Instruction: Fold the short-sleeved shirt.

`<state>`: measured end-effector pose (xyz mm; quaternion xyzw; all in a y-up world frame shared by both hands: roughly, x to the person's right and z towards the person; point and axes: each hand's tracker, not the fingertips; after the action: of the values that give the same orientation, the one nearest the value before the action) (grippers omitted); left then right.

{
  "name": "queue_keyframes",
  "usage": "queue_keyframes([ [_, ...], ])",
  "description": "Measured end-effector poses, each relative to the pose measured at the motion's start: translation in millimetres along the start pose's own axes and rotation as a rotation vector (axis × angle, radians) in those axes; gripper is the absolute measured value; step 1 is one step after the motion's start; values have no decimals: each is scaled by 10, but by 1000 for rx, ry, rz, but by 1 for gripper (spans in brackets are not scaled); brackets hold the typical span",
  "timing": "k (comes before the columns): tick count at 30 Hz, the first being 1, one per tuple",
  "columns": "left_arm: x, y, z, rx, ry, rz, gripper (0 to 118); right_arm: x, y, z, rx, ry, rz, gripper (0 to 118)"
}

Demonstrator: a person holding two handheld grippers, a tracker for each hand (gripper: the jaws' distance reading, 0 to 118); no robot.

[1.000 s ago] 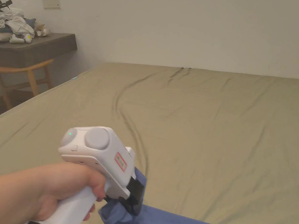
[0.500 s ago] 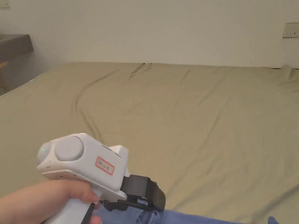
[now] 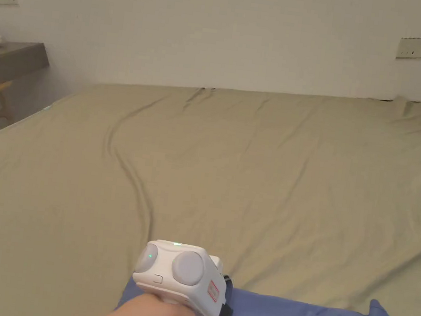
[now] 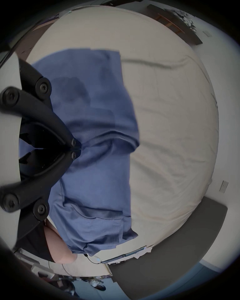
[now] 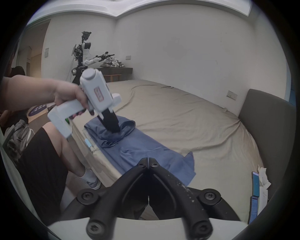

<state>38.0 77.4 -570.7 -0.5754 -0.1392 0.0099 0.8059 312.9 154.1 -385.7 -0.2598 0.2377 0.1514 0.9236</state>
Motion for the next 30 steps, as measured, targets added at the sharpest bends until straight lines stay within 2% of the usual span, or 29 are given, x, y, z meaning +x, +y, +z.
queue_keyframes([
  [2,51,-36,-102,-43,-126,64,0,19,31,57,12,-10,-16,1],
  [5,149,-136,43,-33,-325,17,0,15,48,98,20,-9,-20,1],
  [8,-16,-272,389,27,-399,11,0,-9,55,24,-7,-5,-8,1],
  [12,-859,-453,851,125,-347,38,0,-73,79,-104,-33,5,1,1],
  [16,-2125,-553,913,171,-298,293,0,-183,104,-267,-58,38,-5,1],
  [18,-2646,-646,821,174,-357,400,3,-248,139,-361,-72,47,-1,1],
  [19,-2793,-694,788,174,-409,443,19,-284,160,-399,-78,49,9,1],
  [21,-3050,-788,665,201,-498,525,81,-339,203,-460,-87,58,22,1],
  [22,-3095,-807,574,192,-538,524,107,-362,228,-496,-91,66,25,1],
  [25,-3066,-809,326,188,-787,400,114,-415,278,-616,-111,81,23,1],
  [30,-2972,-603,-81,271,-971,464,115,-486,340,-700,-135,82,41,1],
])
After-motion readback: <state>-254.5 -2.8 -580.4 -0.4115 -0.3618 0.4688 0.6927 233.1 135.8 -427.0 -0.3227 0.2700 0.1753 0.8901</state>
